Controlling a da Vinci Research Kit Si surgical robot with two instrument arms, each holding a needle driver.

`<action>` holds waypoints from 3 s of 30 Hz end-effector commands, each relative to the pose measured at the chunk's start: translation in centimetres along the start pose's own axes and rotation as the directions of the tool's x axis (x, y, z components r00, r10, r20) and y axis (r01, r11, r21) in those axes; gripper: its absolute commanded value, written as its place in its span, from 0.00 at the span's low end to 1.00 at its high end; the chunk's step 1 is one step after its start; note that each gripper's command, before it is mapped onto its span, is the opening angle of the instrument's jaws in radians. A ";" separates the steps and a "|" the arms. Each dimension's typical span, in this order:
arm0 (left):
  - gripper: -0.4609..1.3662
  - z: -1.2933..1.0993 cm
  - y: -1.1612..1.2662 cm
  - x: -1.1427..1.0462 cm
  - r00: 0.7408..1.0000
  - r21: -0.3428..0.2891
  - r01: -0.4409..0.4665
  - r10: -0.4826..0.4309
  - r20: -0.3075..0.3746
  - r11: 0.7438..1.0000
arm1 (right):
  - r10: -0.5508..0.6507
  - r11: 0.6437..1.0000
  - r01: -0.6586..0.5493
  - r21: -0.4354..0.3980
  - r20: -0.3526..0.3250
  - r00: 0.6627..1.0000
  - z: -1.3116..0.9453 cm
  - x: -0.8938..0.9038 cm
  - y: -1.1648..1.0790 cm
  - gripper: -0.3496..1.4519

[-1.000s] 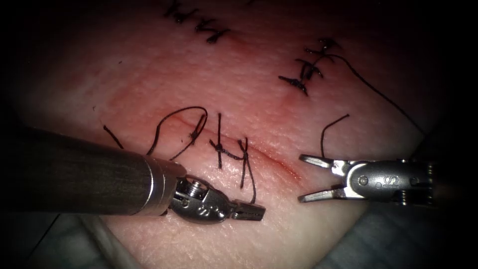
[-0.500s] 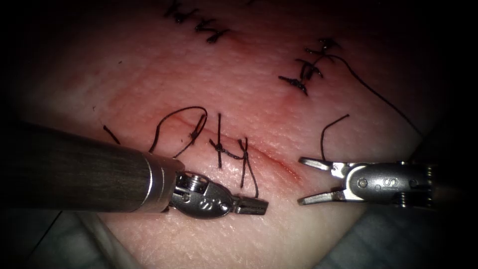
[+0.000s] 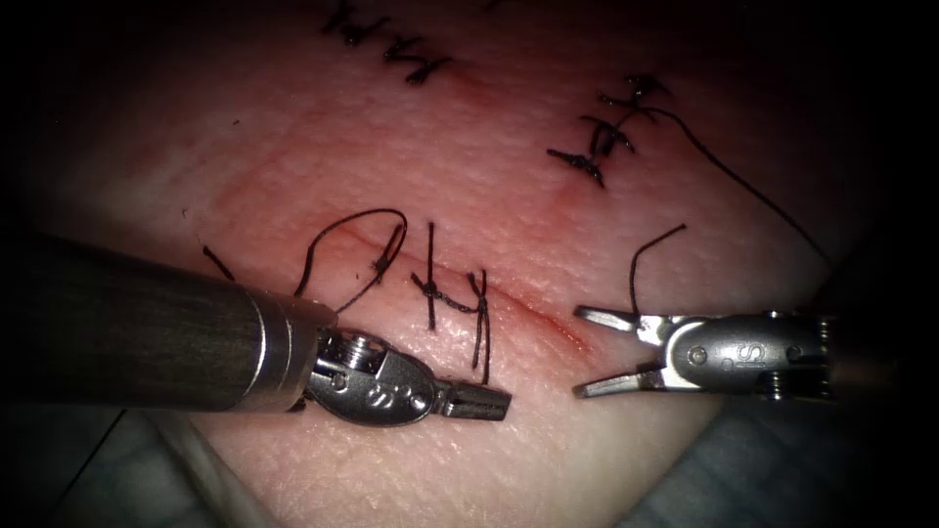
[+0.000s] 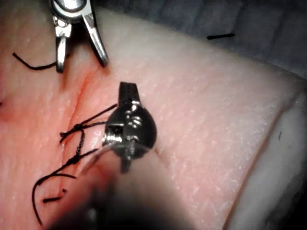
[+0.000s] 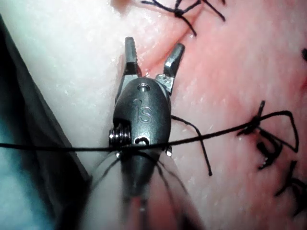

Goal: Wound Closure
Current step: Cut the suture with the right gripper

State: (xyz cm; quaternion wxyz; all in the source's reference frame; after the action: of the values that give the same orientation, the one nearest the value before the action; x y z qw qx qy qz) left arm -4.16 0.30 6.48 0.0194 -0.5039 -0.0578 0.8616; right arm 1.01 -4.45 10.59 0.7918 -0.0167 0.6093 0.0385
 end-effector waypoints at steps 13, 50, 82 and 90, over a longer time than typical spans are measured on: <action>0.06 -0.09 -0.05 0.14 1.000 -0.008 0.009 -0.009 0.001 1.000 | -0.048 0.999 0.047 -0.020 -0.077 0.996 0.22 -0.01 -0.06 0.74; 0.06 -0.09 -0.03 0.21 1.000 -0.008 0.013 -0.013 0.000 1.000 | -0.103 0.995 0.105 -0.001 -0.164 0.981 1.05 0.04 -0.17 0.77; 0.06 -0.07 -0.03 0.23 1.000 -0.004 0.014 -0.014 0.003 1.000 | -0.114 0.993 0.115 -0.004 -0.180 0.977 1.39 0.08 -0.24 0.77; 0.06 -0.07 -0.03 0.23 1.000 -0.004 0.014 -0.014 0.003 1.000 | -0.114 0.993 0.115 -0.004 -0.181 0.977 1.42 0.08 -0.24 0.77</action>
State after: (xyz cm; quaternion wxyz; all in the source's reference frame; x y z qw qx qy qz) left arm -4.21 0.35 6.25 0.0268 -0.5024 -0.0592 0.8622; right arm 2.42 -4.58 10.88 0.7341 -0.0530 0.6768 -0.0109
